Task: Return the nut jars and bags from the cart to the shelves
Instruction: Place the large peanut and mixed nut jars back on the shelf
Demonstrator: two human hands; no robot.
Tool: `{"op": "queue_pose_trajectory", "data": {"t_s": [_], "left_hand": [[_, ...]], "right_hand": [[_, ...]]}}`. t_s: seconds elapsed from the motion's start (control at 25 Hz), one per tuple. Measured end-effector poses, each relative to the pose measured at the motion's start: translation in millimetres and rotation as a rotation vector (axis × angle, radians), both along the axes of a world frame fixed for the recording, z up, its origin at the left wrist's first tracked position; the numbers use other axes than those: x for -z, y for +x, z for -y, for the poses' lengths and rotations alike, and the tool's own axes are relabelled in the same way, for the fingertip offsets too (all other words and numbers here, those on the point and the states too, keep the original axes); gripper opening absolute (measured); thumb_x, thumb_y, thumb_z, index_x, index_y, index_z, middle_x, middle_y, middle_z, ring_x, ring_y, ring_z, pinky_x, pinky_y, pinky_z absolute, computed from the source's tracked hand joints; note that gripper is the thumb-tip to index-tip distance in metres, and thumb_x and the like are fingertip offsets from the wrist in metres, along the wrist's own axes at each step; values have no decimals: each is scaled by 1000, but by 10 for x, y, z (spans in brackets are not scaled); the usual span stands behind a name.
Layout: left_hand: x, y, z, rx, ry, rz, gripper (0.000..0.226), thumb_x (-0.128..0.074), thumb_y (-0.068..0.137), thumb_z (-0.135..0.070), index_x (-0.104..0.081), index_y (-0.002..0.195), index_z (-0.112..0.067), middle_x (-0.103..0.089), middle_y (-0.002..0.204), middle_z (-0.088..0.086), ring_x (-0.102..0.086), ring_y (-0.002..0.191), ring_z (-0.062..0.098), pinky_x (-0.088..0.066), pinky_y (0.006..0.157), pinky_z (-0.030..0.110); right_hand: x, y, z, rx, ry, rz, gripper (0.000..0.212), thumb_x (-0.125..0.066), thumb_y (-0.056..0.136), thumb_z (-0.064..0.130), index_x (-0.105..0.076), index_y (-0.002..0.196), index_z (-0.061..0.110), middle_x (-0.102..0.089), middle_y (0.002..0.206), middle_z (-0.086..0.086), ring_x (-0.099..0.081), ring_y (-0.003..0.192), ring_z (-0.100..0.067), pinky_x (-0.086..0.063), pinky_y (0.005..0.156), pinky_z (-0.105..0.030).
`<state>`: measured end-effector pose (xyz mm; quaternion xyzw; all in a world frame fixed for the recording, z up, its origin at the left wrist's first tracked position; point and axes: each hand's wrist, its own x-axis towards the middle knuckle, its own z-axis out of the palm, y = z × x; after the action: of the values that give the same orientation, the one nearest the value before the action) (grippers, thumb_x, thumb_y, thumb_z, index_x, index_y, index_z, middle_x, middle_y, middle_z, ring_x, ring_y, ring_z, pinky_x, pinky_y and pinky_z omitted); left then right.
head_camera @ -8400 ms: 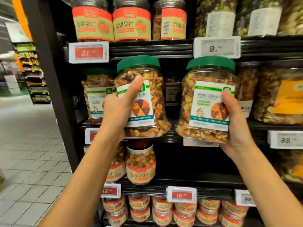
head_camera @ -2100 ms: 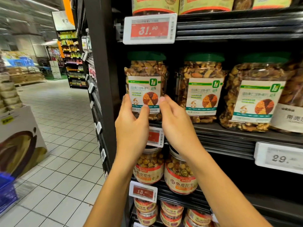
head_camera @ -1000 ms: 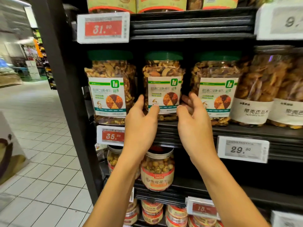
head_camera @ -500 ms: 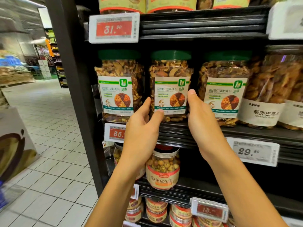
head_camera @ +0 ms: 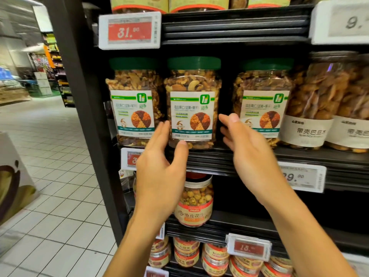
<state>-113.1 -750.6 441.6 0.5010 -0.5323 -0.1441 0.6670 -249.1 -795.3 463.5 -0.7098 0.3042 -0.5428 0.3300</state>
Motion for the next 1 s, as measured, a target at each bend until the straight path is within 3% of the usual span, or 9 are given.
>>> {"op": "queue_pose_trajectory", "data": {"t_s": [0.16, 0.24, 0.32, 0.4, 0.52, 0.64, 0.8, 0.88, 1.0], "left_hand": [[-63, -366, 41, 220, -26, -95, 51, -53, 85, -33, -49, 135, -25, -53, 133, -22, -48, 116, -16, -39, 90, 2], [-119, -587, 234, 290, 80, 2, 57, -54, 90, -30, -37, 143, -22, -43, 139, -20, -44, 113, -19, -36, 97, 9], [-198, -746, 422, 290, 114, 46, 61, -52, 94, -23, -25, 148, -18, -38, 141, -15, -39, 122, -10, -32, 109, 25], [-261, -813, 541, 280, 129, 14, 59, -50, 94, -19, -26, 148, -14, -43, 135, -16, -40, 129, 3, -33, 112, 32], [-265, -829, 506, 256, 126, 28, 50, -51, 93, -19, -39, 141, -25, -50, 109, -36, -49, 112, -9, -38, 95, 14], [-216, -778, 371, 275, 110, 17, 41, -51, 84, -30, -49, 119, -51, -57, 102, -41, -49, 106, -19, -38, 92, 13], [-126, -729, 224, 164, 58, 91, 62, -49, 83, -39, -37, 142, -30, -41, 143, -17, -38, 128, -8, -33, 109, 22], [-99, -714, 195, 93, 50, 142, 58, -52, 91, -33, -34, 145, -23, -42, 130, -13, -45, 110, -12, -35, 97, 7], [-96, -695, 221, 92, 62, 141, 56, -52, 94, -25, -32, 146, -20, -40, 117, -11, -49, 105, -1, -38, 91, 12]], "right_hand": [[37, -544, 27, 409, -81, 111, 26, -43, 93, 35, -57, 116, 35, -58, 122, 14, -51, 104, 16, -36, 83, 2], [48, -665, 90, 475, -4, 54, 37, -44, 97, 27, -49, 133, 23, -54, 125, 17, -46, 102, 22, -31, 83, 3], [29, -680, 169, 429, 47, -12, 38, -42, 97, 24, -47, 135, 18, -55, 119, 21, -47, 101, 23, -34, 86, 1], [-25, -650, 246, 386, 103, -60, 39, -41, 97, 26, -47, 134, 16, -57, 127, 8, -50, 118, 1, -39, 99, -19], [-111, -626, 267, 355, 141, -7, 31, -43, 96, 20, -54, 124, 16, -59, 121, 1, -54, 113, -12, -41, 87, -18], [-97, -640, 171, 319, 124, -35, 33, -43, 96, 21, -54, 127, 16, -57, 124, -5, -56, 111, -10, -46, 94, -23], [-54, -648, 29, 211, 88, 16, 35, -44, 96, 18, -55, 129, 22, -56, 126, -3, -58, 110, -2, -47, 94, -18], [-34, -627, 4, 200, 78, 22, 36, -45, 96, 16, -53, 131, 23, -54, 128, -4, -57, 112, -3, -46, 98, -22], [-34, -607, 13, 193, 84, 54, 36, -46, 95, 14, -53, 130, 21, -54, 128, -5, -57, 112, -3, -45, 101, -25]]}}
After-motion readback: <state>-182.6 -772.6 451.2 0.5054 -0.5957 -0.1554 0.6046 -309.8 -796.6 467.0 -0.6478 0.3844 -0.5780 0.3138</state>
